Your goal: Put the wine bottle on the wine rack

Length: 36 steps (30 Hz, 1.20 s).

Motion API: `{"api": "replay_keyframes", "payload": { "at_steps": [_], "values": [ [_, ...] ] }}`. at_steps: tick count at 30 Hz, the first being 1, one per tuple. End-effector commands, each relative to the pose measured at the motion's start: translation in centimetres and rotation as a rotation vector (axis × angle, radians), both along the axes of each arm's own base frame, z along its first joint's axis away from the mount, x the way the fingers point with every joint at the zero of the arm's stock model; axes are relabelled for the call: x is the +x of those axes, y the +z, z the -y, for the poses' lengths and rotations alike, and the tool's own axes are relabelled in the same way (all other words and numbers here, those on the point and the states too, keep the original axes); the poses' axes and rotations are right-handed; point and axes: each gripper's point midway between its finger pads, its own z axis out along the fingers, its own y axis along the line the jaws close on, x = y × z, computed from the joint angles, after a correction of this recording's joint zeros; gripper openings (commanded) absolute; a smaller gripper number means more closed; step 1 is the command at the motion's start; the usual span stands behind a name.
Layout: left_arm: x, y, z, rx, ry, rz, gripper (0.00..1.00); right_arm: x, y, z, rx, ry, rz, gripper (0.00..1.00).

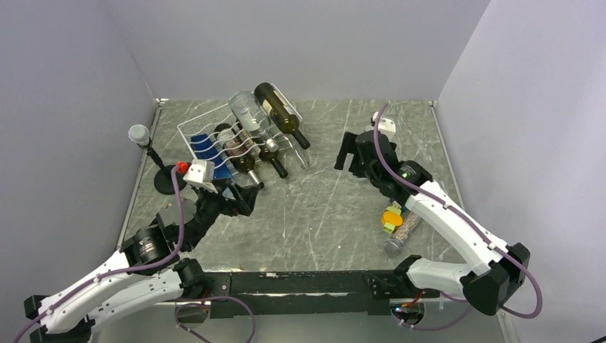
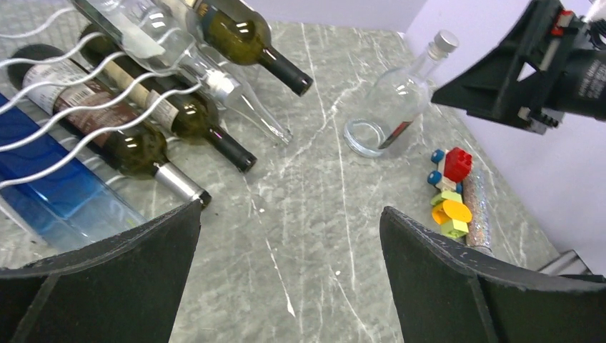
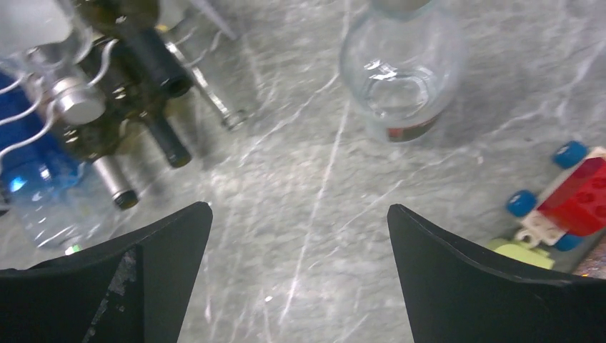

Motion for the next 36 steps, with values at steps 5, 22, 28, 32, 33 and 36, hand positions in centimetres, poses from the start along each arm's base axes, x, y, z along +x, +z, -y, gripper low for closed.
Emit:
{"api": "replay_keyframes", "payload": {
  "at_steps": [5, 22, 28, 32, 33, 36],
  "values": [
    [-0.8, -1.2, 1.9, -0.092, -0.078, -0.047, 0.99, 4.7, -0.4, 5.4, -0.22, -0.123, -0.042, 0.94],
    [-0.2, -4.2, 4.1, -0.103, -0.106, -0.089, 0.99, 10.4, -1.9, 6.1, -0.301, -0.08, -0.011, 0.65],
    [0.0, -5.4, 4.8, -0.082, -0.116, -0.116, 0.99, 11.0, -1.7, 6.6, -0.327, -0.104, 0.025, 0.63],
    [0.0, -6.2, 4.9, -0.066, -0.113, -0.135, 0.99, 11.7, -2.3, 6.4, -0.348, -0.094, 0.012, 0.63],
    [0.0, -6.4, 4.9, -0.066, -0.11, -0.14, 0.99, 11.9, -2.4, 6.5, -0.354, -0.095, 0.005, 0.63],
    [0.0, -6.6, 4.9, -0.073, -0.11, -0.144, 0.99, 12.1, -2.6, 6.4, -0.354, -0.084, -0.017, 0.6]
  ]
}}
